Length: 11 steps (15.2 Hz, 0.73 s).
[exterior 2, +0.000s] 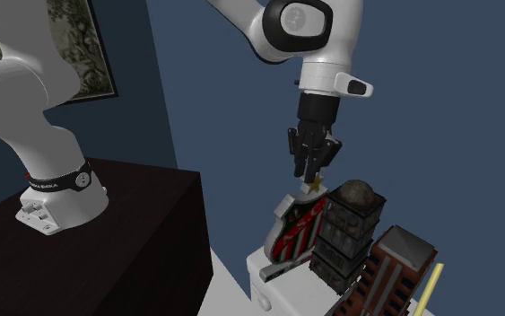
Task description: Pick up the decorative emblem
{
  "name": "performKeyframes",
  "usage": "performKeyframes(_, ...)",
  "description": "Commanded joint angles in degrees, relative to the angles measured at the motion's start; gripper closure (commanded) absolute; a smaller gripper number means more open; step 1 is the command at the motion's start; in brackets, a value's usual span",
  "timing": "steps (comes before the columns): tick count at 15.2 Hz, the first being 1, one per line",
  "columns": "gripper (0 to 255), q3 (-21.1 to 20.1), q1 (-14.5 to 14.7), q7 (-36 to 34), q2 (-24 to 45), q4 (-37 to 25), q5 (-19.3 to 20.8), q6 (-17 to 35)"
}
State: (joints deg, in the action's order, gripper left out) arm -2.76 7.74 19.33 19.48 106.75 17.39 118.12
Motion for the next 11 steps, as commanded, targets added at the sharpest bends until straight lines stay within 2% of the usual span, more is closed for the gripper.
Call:
performKeyframes(1, 255, -0.05, -0.04, 0.42, -0.77, -0.57, -0.21, -1.21)
performKeyframes(11, 255, -0.27, -0.01, 1.9, -3.45, -3.25, -1.03, -6.39)
